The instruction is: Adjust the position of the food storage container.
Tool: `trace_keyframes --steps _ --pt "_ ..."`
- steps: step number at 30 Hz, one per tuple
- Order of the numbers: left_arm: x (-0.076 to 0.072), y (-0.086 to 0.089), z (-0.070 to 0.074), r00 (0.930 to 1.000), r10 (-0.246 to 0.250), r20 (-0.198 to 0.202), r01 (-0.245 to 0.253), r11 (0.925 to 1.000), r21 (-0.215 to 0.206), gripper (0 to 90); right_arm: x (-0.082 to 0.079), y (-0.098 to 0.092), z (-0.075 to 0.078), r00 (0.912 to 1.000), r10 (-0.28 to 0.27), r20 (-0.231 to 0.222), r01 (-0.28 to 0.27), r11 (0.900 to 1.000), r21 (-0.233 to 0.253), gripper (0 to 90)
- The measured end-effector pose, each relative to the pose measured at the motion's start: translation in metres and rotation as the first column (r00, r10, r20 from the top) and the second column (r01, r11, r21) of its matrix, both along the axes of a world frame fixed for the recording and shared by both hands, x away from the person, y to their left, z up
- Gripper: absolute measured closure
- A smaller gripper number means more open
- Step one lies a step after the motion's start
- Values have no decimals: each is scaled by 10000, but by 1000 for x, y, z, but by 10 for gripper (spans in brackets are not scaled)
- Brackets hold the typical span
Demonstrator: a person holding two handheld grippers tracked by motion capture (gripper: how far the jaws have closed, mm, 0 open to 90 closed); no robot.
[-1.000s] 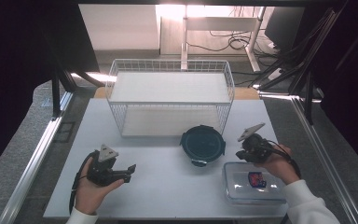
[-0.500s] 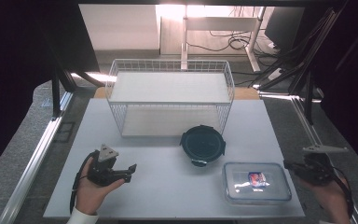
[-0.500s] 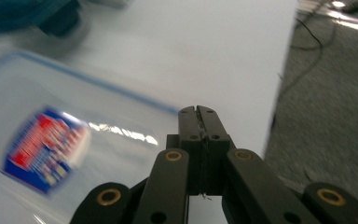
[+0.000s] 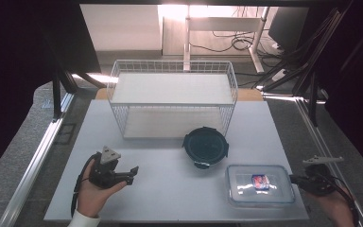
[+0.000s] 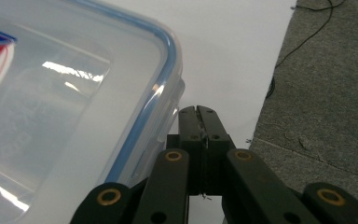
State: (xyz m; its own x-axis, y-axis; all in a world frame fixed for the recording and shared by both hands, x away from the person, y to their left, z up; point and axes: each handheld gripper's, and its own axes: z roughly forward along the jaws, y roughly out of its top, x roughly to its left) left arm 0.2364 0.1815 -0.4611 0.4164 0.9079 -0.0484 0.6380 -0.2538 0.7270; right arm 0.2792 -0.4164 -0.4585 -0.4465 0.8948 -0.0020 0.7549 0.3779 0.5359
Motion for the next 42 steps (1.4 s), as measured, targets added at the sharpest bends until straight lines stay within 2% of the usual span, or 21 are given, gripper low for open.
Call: trace_keyframes --steps 5,10,13,18,27,31,36,40,42 --pt "0 -1 0 10000 -10 -4 10 10000 24 173 2 2 -4 9998 212 -55 -213 9997 -82 891" --pt "0 -3 -1 10000 -52 -6 53 10000 83 172 5 11 -6 9967 804 -102 -803 9967 92 891" --pt "1 -3 -2 10000 -74 -47 74 9999 136 172 7 17 -9 9938 1106 104 -1107 9938 120 890" --pt "0 -4 -2 9999 -114 -17 114 9998 169 171 12 22 -16 9893 1454 144 -1456 9893 94 891" --pt "1 -4 -3 9999 -112 -23 112 9997 225 171 13 33 -18 9827 1817 356 -1824 9831 152 890" --pt "1 -3 -2 9999 -111 -24 111 9997 223 171 11 42 -18 9803 1964 233 -1967 9804 121 890" --pt "1 -4 -2 9999 -124 -23 125 9997 229 171 0 62 -18 9716 2366 -18 -2365 9716 114 890" --pt "1 -3 -2 9999 -138 -2 138 9996 246 171 -7 70 -19 9713 2371 -188 -2368 9714 188 889" --pt "1 -3 -2 9999 -152 6 151 9996 256 171 -11 73 -19 9745 2224 -282 -2223 9749 86 889"
